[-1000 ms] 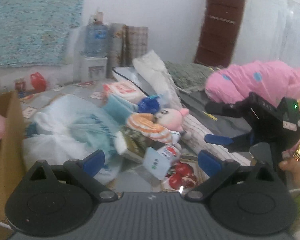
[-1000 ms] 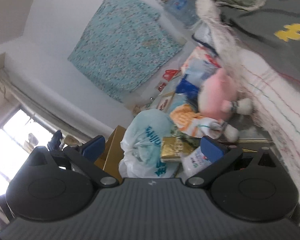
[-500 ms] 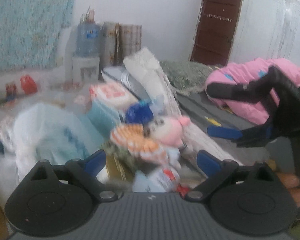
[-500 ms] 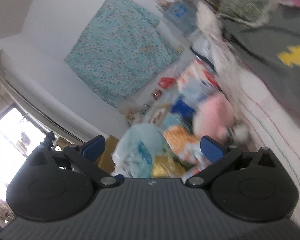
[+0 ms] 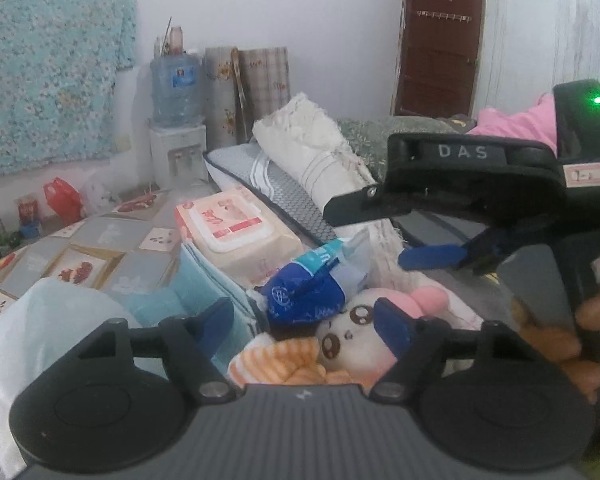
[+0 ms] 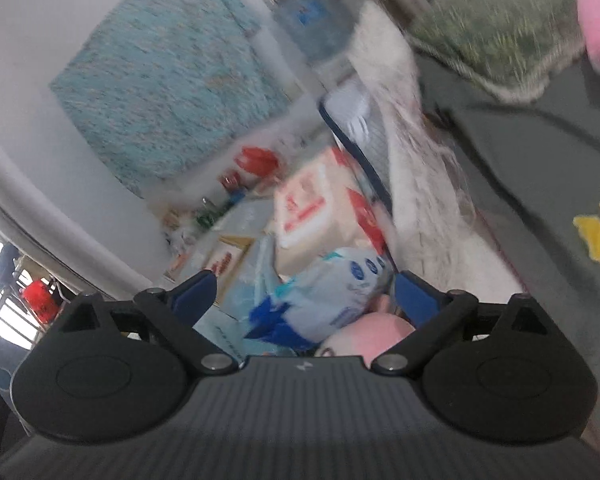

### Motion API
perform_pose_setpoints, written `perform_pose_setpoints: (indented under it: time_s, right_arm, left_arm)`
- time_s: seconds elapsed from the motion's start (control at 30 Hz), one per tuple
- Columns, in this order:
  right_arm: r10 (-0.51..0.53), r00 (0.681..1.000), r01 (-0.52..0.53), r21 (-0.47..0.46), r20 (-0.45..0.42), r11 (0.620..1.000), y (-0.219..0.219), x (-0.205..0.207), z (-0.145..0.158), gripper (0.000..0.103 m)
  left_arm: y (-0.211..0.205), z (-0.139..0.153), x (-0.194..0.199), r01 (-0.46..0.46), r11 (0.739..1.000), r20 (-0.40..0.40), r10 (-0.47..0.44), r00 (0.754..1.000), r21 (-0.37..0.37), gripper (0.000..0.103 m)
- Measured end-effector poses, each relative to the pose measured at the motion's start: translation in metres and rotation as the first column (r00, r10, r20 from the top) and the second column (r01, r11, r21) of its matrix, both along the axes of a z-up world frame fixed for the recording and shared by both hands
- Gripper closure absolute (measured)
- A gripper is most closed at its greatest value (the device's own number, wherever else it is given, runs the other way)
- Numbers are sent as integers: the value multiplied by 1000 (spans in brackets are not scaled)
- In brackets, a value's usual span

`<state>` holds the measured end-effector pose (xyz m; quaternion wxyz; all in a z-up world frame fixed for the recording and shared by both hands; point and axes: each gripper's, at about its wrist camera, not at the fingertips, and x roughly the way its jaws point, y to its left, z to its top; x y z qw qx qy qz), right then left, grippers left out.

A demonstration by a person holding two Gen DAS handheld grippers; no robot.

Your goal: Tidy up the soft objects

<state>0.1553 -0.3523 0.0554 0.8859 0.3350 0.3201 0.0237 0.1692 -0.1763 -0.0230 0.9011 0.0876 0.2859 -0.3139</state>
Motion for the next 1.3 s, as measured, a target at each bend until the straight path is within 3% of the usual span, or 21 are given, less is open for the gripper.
perform_pose_setpoints:
  time_s: [0.17,0.27,0.47,0.57,0.7,0.87,1.13,1.3]
  right_arm:
    - [32,992,-28,40,-122,999,-13,30,-18,9]
    - [67,981,-45,123,-182,991,-22,43,-30,9]
    - [154,951,-83,255,-269,963,-27,72,-47,9]
    - [181,938,-98,273,-297,957,-26,83,-53,9]
    - [217,931,-135,275,-294,952,-22,89,-56,14]
    - [219,946,-133,327,-241,936,-30,85,-61,38]
    - [164,974,-95,374,-157,923,-42,75,-63,42]
    - [156,982,-106,379,-105,919,-45,70,-49,43]
  left_arm:
    - [-15,-4,18,16,999,1,-16,1000,46,31]
    - [-24,-7,27,28,996,-5,-28,1000,86,32]
    - [-35,-15,46,58,995,-123,-48,991,82,36]
    - [-38,-16,49,56,996,-152,-45,987,73,39]
    - [-42,-15,50,47,997,-166,-36,985,63,43]
    - [-45,-15,52,33,999,-174,-25,985,43,48]
    - [-54,-8,46,20,999,-116,-14,993,47,54]
    - [-52,7,41,8,1000,-87,-7,996,17,54]
